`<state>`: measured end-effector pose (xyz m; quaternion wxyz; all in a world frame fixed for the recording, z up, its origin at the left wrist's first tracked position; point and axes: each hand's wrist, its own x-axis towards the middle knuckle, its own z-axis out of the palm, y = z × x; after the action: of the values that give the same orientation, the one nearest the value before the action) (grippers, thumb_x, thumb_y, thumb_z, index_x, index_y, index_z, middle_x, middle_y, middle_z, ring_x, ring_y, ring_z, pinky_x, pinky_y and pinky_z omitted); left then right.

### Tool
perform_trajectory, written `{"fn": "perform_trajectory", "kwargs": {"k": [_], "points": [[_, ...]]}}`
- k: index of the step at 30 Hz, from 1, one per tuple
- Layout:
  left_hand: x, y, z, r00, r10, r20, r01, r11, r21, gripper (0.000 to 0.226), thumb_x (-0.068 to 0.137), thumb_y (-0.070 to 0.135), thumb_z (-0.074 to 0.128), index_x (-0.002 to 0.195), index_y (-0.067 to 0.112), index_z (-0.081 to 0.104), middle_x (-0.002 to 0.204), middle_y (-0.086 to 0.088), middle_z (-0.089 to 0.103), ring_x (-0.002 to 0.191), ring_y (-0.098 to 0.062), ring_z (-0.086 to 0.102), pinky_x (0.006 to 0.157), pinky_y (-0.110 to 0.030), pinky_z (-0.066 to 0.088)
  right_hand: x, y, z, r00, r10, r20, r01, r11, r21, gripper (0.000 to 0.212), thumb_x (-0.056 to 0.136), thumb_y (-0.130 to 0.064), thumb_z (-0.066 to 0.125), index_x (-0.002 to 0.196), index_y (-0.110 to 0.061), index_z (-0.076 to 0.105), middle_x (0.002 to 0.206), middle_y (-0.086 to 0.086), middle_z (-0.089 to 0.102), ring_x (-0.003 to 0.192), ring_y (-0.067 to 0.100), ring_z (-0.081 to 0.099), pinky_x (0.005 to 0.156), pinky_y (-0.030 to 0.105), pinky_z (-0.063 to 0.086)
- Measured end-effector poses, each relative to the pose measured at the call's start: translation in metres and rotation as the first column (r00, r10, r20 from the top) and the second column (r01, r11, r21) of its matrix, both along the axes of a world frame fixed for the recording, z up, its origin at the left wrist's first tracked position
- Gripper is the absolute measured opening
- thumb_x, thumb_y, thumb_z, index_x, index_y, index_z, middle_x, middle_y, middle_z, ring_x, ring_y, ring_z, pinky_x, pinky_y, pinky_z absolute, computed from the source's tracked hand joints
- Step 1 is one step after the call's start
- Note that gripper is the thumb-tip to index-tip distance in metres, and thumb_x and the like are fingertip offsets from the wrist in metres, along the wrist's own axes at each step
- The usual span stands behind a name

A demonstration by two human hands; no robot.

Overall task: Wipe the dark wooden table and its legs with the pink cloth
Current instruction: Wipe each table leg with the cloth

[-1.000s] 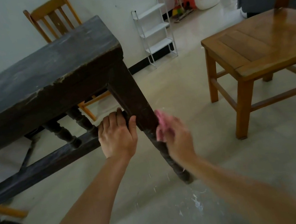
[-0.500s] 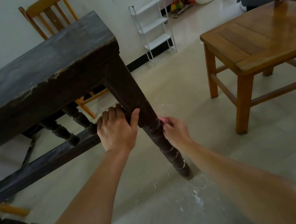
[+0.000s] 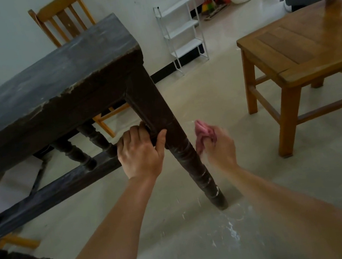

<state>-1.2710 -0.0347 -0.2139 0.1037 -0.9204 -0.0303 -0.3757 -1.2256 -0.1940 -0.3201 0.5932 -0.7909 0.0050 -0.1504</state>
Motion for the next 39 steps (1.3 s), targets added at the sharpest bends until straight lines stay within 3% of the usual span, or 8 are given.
{"fn": "perform_trajectory", "kwargs": {"k": [6, 9, 13, 18, 22, 26, 35, 39], "points": [[0.003, 0.001, -0.003, 0.998, -0.026, 0.053, 0.025, 1.0, 0.012, 0.062, 0.098, 0.057, 0.033, 0.089, 0.004, 0.062, 0.083, -0.013, 0.063, 0.075, -0.032, 0.061, 0.069, -0.04, 0.05, -0.076, 0.037, -0.033, 0.99, 0.078, 0.12, -0.08, 0.997, 0.018, 0.037, 0.1, -0.028, 0.047, 0.137, -0.024, 0.055, 0.1, -0.008, 0.051, 0.078, -0.003, 0.053, 0.067, 0.004, 0.039], [0.003, 0.002, -0.005, 0.997, -0.035, 0.071, 0.033, 0.999, 0.025, 0.061, 0.098, 0.057, 0.033, 0.086, 0.004, 0.061, 0.082, -0.013, 0.061, 0.073, -0.032, 0.059, 0.067, -0.039, 0.049, -0.092, 0.015, -0.063, 0.95, 0.311, 0.012, -0.309, 0.947, -0.088, 0.023, 0.091, -0.038, 0.058, 0.111, -0.033, 0.068, 0.093, -0.014, 0.056, 0.071, -0.004, 0.056, 0.067, 0.008, 0.044], [0.006, 0.002, -0.007, 0.992, -0.043, 0.115, 0.037, 0.998, 0.049, 0.056, 0.098, 0.054, 0.037, 0.085, 0.005, 0.06, 0.08, -0.012, 0.06, 0.071, -0.031, 0.058, 0.064, -0.038, 0.048, -0.03, -0.017, -0.062, 0.985, 0.086, -0.152, -0.092, 0.995, -0.037, 0.014, 0.086, -0.036, 0.065, 0.076, -0.027, 0.067, 0.081, -0.005, 0.068, 0.065, 0.008, 0.063, 0.059, 0.022, 0.051], [0.007, 0.004, -0.011, 0.993, -0.031, 0.117, 0.022, 0.997, 0.074, 0.056, 0.098, 0.053, 0.037, 0.087, 0.004, 0.06, 0.084, -0.014, 0.061, 0.074, -0.032, 0.058, 0.066, -0.039, 0.048, 0.009, 0.007, -0.035, 0.926, 0.232, -0.296, -0.109, 0.919, 0.379, 0.016, 0.093, -0.018, 0.06, 0.083, -0.022, 0.073, 0.08, 0.005, 0.072, 0.06, 0.017, 0.061, 0.055, 0.03, 0.048], [0.007, 0.005, -0.011, 0.993, -0.029, 0.117, 0.017, 0.995, 0.097, 0.055, 0.098, 0.053, 0.037, 0.085, 0.004, 0.059, 0.083, -0.014, 0.06, 0.074, -0.033, 0.057, 0.064, -0.039, 0.047, -0.054, 0.024, -0.071, 0.958, 0.083, -0.275, -0.019, 0.973, 0.228, 0.02, 0.1, -0.021, 0.05, 0.098, -0.027, 0.069, 0.089, -0.003, 0.066, 0.077, 0.008, 0.065, 0.069, 0.019, 0.047], [0.008, 0.006, -0.011, 0.99, -0.041, 0.134, 0.027, 0.994, 0.104, 0.054, 0.098, 0.052, 0.039, 0.085, 0.004, 0.059, 0.084, -0.015, 0.06, 0.074, -0.033, 0.057, 0.063, -0.039, 0.046, -0.088, -0.009, -0.092, 0.864, 0.391, -0.317, -0.381, 0.92, 0.095, 0.018, 0.092, -0.016, 0.064, 0.082, -0.03, 0.068, 0.077, -0.007, 0.069, 0.065, 0.001, 0.063, 0.061, 0.013, 0.046], [0.008, 0.007, -0.011, 0.989, -0.039, 0.144, 0.023, 0.993, 0.113, 0.052, 0.098, 0.051, 0.04, 0.087, 0.004, 0.058, 0.085, -0.015, 0.06, 0.074, -0.033, 0.058, 0.064, -0.04, 0.047, -0.052, 0.039, -0.065, 0.955, -0.011, -0.296, 0.027, 0.998, 0.049, 0.021, 0.099, -0.019, 0.048, 0.116, -0.023, 0.059, 0.105, 0.0, 0.056, 0.084, 0.011, 0.054, 0.075, 0.023, 0.044], [0.008, 0.006, -0.012, 0.99, -0.048, 0.133, 0.034, 0.994, 0.101, 0.054, 0.099, 0.052, 0.039, 0.087, 0.003, 0.058, 0.086, -0.016, 0.061, 0.075, -0.034, 0.058, 0.065, -0.04, 0.047, -0.121, 0.065, -0.104, 0.871, 0.345, -0.349, -0.381, 0.924, -0.038, 0.007, 0.099, -0.026, 0.049, 0.097, -0.026, 0.056, 0.1, -0.005, 0.06, 0.083, 0.0, 0.058, 0.082, 0.021, 0.053]]}}
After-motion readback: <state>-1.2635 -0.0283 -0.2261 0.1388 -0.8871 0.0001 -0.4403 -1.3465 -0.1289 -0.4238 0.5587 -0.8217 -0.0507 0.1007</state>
